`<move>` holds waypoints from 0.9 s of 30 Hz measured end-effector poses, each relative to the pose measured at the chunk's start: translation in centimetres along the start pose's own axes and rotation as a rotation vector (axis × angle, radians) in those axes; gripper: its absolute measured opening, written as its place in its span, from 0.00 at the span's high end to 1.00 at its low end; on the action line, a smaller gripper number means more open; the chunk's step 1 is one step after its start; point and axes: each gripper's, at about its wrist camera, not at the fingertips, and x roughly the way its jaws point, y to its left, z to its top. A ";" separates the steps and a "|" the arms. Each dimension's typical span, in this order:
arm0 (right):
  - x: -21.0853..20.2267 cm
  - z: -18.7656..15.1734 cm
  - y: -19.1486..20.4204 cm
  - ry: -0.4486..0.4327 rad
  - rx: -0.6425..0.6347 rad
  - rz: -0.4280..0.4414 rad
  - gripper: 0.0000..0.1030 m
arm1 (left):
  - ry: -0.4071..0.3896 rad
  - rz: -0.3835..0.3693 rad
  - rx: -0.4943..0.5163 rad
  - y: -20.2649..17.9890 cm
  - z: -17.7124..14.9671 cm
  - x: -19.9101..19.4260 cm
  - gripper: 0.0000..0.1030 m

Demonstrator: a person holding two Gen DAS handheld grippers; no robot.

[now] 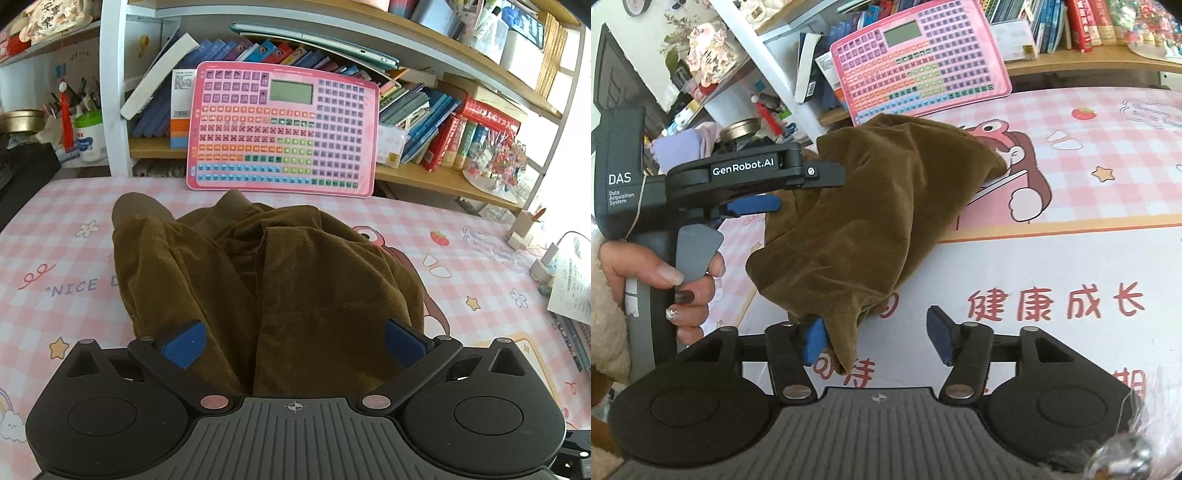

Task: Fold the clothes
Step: 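Lift the garment with the right tool while the left tool grasps another edge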

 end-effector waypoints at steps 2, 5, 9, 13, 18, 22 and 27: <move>-0.1 -0.1 0.0 -0.002 0.000 -0.002 0.42 | -0.001 -0.001 0.009 -0.1 0.1 0.3 0.00; -0.4 -0.2 0.1 -0.002 -0.011 -0.003 0.42 | -0.012 0.009 0.041 -0.3 0.8 1.2 0.00; -0.6 -0.4 0.0 0.001 -0.013 -0.006 0.41 | -0.031 0.009 0.012 0.3 2.5 2.4 0.00; -0.9 -0.5 -0.1 -0.005 -0.009 -0.013 0.41 | 0.003 -0.030 -0.067 0.8 3.2 3.8 0.04; -1.0 -0.6 -0.1 -0.015 -0.001 -0.015 0.41 | 0.031 -0.115 -0.073 -1.1 3.3 3.2 0.73; -0.6 -0.5 0.1 -0.009 0.002 -0.002 0.41 | 0.003 -0.330 0.021 -4.7 3.5 1.0 0.80; 0.1 -0.1 0.9 -0.002 -0.024 0.023 0.41 | -0.003 -0.530 0.220 -9.2 3.0 -1.7 0.35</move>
